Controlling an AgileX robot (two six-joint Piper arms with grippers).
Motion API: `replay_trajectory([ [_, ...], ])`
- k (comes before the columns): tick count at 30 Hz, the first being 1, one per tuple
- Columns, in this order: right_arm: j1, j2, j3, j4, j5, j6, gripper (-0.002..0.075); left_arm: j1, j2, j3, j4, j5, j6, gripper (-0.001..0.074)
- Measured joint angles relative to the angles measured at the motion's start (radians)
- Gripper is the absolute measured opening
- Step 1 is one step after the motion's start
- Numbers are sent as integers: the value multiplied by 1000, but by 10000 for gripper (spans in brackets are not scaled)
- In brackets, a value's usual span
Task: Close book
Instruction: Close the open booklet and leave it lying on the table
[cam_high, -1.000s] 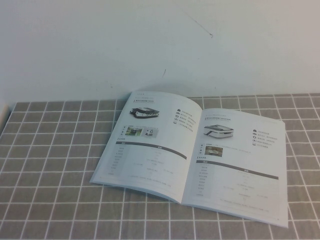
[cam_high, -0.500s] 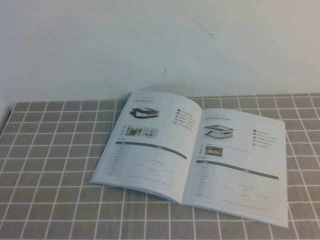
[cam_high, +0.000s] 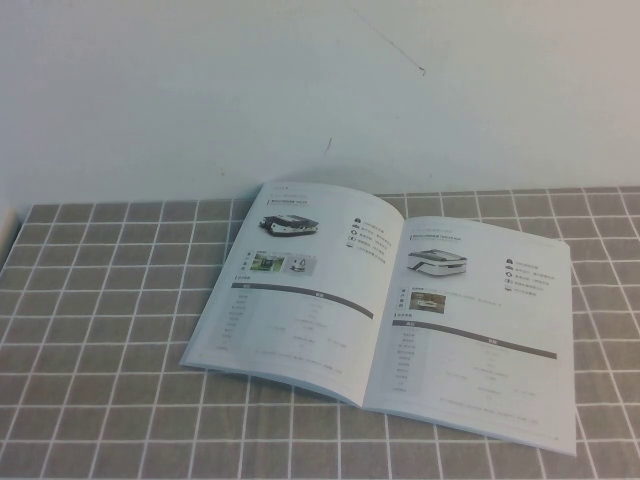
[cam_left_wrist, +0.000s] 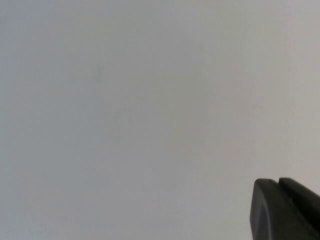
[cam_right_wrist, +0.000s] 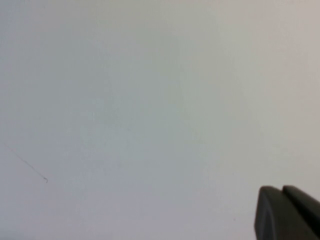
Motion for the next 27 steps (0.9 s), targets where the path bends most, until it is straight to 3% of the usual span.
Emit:
replay_trajectory([
  [7,0,228,-175,36,267,-34,-3,0,59,-218,71,282,35,-4],
  [12,0,461,-298,121,467,-238,-3,0,198,-314,78,492,62,-4],
  [18,0,728,-390,380,488,-504,-3,0,352,-313,10,563,59,-4],
  [21,0,862,-401,597,446,-716,-3,0,452,-326,-42,615,75,-4],
  [27,15,1142,-463,848,491,-1005,-3,0,713,-480,-98,789,88,-4],
])
